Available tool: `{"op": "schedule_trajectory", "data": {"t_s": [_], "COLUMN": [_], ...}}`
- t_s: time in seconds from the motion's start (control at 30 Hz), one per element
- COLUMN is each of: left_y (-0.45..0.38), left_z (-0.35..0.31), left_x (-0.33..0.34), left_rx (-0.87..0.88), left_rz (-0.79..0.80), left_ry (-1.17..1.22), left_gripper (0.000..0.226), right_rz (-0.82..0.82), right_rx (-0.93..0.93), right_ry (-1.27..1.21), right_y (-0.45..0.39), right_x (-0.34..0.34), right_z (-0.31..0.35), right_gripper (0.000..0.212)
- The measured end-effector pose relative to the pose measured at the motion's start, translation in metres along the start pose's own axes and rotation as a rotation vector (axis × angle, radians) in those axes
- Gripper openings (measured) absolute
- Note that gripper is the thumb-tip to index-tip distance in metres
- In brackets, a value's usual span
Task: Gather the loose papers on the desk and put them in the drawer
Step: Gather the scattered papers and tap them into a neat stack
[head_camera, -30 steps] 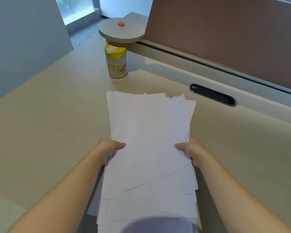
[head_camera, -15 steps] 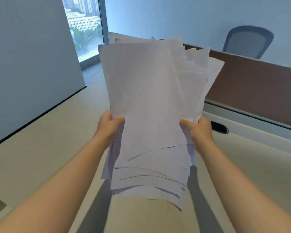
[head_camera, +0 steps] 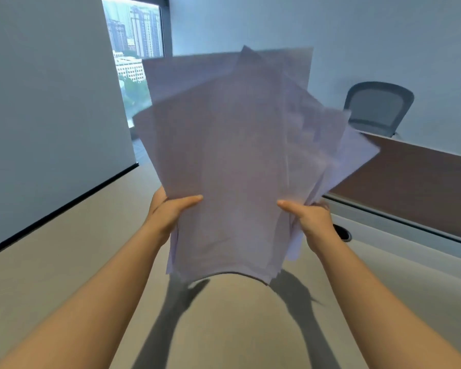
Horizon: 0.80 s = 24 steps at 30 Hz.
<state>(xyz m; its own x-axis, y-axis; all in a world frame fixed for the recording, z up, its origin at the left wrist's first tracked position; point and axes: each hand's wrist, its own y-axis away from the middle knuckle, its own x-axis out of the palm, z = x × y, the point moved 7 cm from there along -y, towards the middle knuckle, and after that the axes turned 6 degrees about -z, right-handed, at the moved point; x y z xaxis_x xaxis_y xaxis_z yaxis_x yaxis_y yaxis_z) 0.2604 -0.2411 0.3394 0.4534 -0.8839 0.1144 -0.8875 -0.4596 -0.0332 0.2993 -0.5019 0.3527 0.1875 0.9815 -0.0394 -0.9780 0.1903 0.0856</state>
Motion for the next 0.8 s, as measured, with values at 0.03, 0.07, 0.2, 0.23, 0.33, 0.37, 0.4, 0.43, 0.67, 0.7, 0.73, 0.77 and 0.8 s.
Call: {"op": "schedule_trajectory", "data": {"t_s": [0.03, 0.07, 0.2, 0.23, 0.33, 0.37, 0.4, 0.43, 0.67, 0.7, 0.73, 0.77, 0.8], "left_y": [0.002, 0.005, 0.010, 0.009, 0.003, 0.000, -0.003, -0.005, -0.019, -0.020, -0.019, -0.017, -0.016], "left_z": [0.012, 0.022, 0.046, 0.048, 0.050, 0.048, 0.046, 0.042, 0.022, 0.024, 0.027, 0.029, 0.031], "left_x": [-0.002, -0.004, -0.004, -0.002, 0.001, 0.002, 0.003, 0.004, -0.007, -0.007, -0.006, -0.003, 0.002], "left_rx": [-0.040, -0.078, -0.198, -0.217, -0.219, -0.206, -0.191, -0.176, -0.079, -0.095, -0.115, -0.134, -0.146], "left_rz": [0.012, 0.016, 0.005, -0.011, -0.089, -0.113, -0.126, -0.131, -0.088, -0.081, -0.066, -0.046, -0.026], "left_ry": [0.002, 0.000, -0.053, -0.056, -0.053, -0.056, -0.056, -0.047, 0.034, 0.055, 0.068, 0.072, 0.067], "left_gripper": [0.041, 0.041, 0.044, 0.045, 0.041, 0.040, 0.039, 0.040, 0.039, 0.038, 0.039, 0.041, 0.043], "right_rz": [0.012, 0.030, 0.101, 0.098, 0.035, 0.016, 0.001, -0.001, 0.133, 0.155, 0.167, 0.174, 0.177], "right_rx": [0.028, 0.052, 0.089, 0.093, 0.082, 0.070, 0.060, 0.045, -0.062, -0.063, -0.062, -0.064, -0.064], "right_ry": [0.016, 0.037, 0.046, 0.038, 0.039, 0.030, 0.017, 0.005, -0.009, -0.007, -0.006, -0.011, -0.018], "right_y": [-0.001, -0.001, -0.004, -0.006, -0.014, -0.017, -0.020, -0.022, -0.032, -0.031, -0.030, -0.029, -0.028], "right_x": [-0.003, -0.004, 0.001, 0.003, 0.005, 0.005, 0.005, 0.005, -0.008, -0.009, -0.009, -0.008, -0.005], "right_z": [-0.010, -0.020, -0.036, -0.038, -0.037, -0.034, -0.031, -0.027, -0.009, -0.011, -0.013, -0.015, -0.016], "right_gripper": [0.032, 0.036, 0.034, 0.033, 0.034, 0.035, 0.035, 0.034, 0.029, 0.031, 0.033, 0.034, 0.035]}}
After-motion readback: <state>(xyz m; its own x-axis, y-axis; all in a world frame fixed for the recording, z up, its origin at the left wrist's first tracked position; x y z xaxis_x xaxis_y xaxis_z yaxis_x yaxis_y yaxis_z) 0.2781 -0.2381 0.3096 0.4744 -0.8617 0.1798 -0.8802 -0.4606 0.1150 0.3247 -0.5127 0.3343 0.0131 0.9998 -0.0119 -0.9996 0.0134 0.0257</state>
